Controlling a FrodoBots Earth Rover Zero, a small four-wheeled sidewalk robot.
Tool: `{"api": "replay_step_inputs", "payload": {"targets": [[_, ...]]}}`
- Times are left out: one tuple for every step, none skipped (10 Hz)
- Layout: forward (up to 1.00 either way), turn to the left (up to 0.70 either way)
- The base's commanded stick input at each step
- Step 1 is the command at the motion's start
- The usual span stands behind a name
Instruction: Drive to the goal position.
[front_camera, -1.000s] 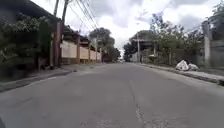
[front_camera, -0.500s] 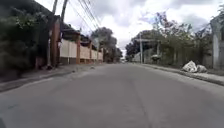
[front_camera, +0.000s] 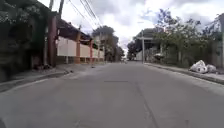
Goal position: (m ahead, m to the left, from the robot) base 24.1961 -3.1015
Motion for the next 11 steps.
{"api": "replay_step_inputs", "payload": {"targets": [[1.0,0.04],[1.0,0.04],[1.0,0.04],[1.0,0.04],[1.0,0.04],[1.0,0.04],[1.0,0.04],[1.0,0.04],[1.0,0.04],[1.0,0.04],[1.0,0.04]]}}
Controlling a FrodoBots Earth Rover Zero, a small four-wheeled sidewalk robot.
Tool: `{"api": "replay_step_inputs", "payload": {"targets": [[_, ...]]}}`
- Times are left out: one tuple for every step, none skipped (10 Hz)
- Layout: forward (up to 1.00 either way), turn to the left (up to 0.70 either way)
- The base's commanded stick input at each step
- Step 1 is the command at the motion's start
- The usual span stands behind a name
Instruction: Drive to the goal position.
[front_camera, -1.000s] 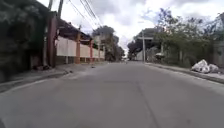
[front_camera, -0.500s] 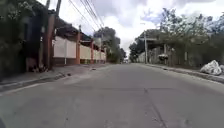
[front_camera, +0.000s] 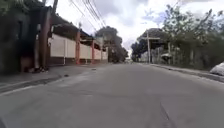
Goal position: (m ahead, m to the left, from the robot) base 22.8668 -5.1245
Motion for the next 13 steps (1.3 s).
{"api": "replay_step_inputs", "payload": {"targets": [[1.0,0.04],[1.0,0.04],[1.0,0.04],[1.0,0.03],[1.0,-0.01],[1.0,0.0],[1.0,0.03],[1.0,0.04],[1.0,0.04],[1.0,0.04],[1.0,0.04],[1.0,0.04],[1.0,0.04]]}}
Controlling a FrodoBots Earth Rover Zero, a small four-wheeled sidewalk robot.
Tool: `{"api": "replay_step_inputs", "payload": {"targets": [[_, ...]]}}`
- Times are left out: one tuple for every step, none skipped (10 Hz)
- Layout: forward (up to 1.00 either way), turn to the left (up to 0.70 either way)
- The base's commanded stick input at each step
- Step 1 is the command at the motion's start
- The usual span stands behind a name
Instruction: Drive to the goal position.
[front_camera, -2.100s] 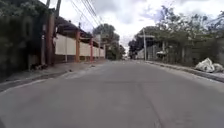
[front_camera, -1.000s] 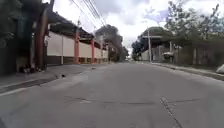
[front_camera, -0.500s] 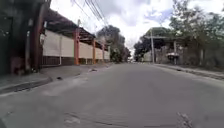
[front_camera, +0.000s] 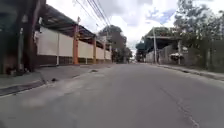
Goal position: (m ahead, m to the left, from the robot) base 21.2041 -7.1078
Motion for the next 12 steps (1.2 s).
{"api": "replay_step_inputs", "payload": {"targets": [[1.0,0.04],[1.0,0.04],[1.0,0.04],[1.0,0.02],[1.0,-0.01],[1.0,-0.04],[1.0,-0.01],[1.0,0.03],[1.0,0.04],[1.0,0.04],[1.0,0.04],[1.0,0.04]]}}
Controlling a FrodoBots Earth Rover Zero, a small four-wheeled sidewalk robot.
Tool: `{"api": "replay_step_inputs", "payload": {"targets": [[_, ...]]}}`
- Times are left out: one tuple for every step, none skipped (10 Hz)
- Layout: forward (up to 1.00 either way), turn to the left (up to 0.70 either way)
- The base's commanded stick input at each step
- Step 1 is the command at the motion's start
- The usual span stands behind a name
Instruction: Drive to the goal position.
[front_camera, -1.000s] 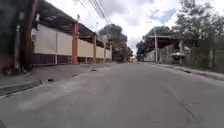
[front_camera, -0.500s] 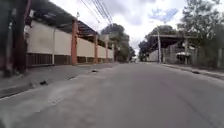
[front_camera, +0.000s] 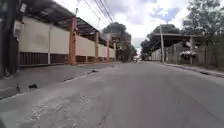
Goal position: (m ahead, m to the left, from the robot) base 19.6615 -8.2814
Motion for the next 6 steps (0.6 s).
{"api": "replay_step_inputs", "payload": {"targets": [[1.0,0.04],[1.0,0.04],[1.0,0.04],[1.0,0.04],[1.0,0.04],[1.0,0.04]]}}
